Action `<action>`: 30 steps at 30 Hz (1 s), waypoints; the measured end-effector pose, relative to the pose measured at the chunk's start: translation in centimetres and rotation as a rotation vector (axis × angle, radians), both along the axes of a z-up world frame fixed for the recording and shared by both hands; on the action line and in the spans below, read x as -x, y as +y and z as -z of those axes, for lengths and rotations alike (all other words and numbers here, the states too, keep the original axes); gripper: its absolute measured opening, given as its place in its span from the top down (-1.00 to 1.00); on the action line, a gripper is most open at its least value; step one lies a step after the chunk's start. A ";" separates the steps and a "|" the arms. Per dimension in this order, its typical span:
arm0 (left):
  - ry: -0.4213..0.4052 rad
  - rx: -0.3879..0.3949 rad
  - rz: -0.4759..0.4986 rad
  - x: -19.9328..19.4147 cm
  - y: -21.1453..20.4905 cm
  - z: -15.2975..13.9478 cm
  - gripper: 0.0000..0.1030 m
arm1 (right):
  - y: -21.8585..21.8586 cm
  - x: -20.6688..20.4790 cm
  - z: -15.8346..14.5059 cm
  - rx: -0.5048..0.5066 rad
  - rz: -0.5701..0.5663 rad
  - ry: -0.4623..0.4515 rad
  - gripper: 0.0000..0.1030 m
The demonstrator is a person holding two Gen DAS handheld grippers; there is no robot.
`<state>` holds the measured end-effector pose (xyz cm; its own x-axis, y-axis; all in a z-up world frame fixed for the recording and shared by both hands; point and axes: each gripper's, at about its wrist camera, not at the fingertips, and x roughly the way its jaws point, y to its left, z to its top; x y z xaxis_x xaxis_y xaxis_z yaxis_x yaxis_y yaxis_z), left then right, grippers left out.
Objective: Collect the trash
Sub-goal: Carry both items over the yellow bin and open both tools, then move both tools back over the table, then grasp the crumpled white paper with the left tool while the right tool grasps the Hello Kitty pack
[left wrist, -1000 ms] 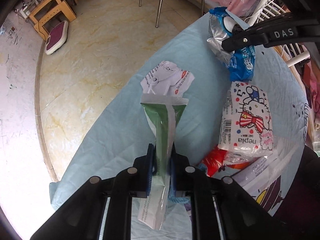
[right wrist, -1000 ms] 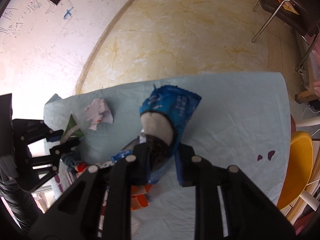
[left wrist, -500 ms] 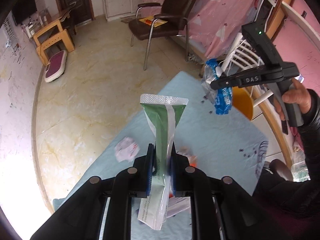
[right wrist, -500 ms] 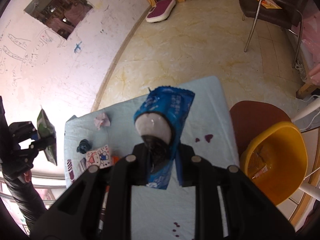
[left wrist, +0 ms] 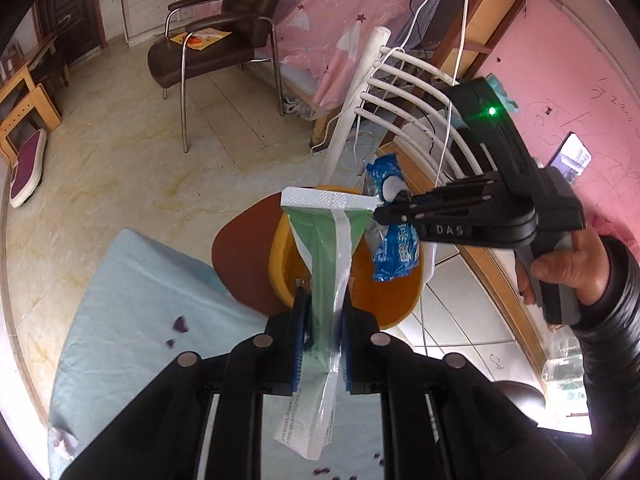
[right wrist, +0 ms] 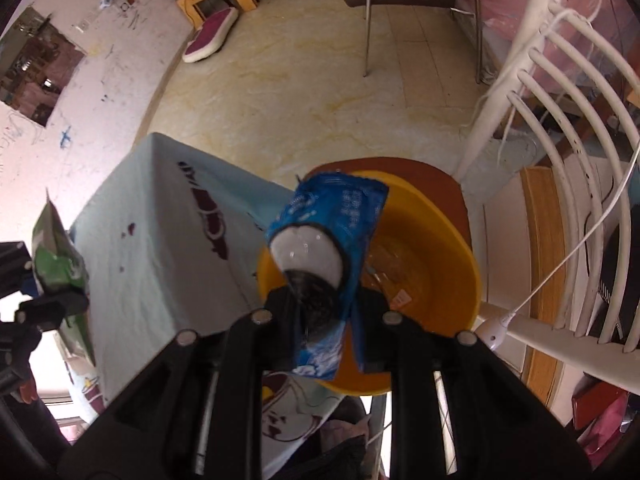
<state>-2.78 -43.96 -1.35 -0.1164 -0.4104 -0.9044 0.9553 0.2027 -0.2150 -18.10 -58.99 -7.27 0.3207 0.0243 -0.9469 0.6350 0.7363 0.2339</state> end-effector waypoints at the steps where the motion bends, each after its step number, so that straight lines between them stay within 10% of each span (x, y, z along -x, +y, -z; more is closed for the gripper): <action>1: 0.003 -0.011 -0.018 0.3 -1.1 0.8 0.78 | -0.4 0.3 1.1 0.020 0.003 0.023 0.61; 6: -0.041 -0.084 -0.032 2.6 -5.8 4.7 0.68 | -2.9 2.1 5.7 -0.022 0.033 0.062 0.59; 8: -0.029 -0.081 -0.026 3.2 -6.8 5.5 0.40 | -3.5 2.8 6.6 -0.030 0.048 0.068 0.20; 10: 0.011 -0.049 -0.046 3.0 -7.4 5.9 -0.61 | -4.1 3.3 7.0 -0.032 0.064 0.065 -0.16; 11: 0.022 -0.032 -0.070 2.7 -7.4 6.0 -0.72 | -4.5 3.7 7.1 -0.031 0.074 0.064 -0.16; 16: -0.003 0.016 -0.178 0.0 -4.8 3.7 -0.74 | -4.7 4.5 5.6 -0.034 0.082 0.013 -0.22; 20: -0.109 0.031 -0.265 -3.7 2.0 -0.4 -0.74 | -1.0 2.0 1.8 0.010 -0.020 -0.062 -0.64; 25: -0.239 -0.094 -0.478 -11.7 12.7 -3.1 -0.75 | 7.0 -4.4 -3.4 0.011 -0.243 -0.181 -0.90; 30: -0.149 -0.188 -0.662 -18.5 20.6 -1.6 -0.75 | 17.0 -10.9 -6.0 -0.100 -0.479 -0.234 -0.90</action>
<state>15.75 -23.38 0.27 0.2346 -0.1876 -0.9538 0.6350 0.7725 0.0043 -7.20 -41.94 -1.23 0.4535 0.3060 -0.8371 0.1565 0.8973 0.4127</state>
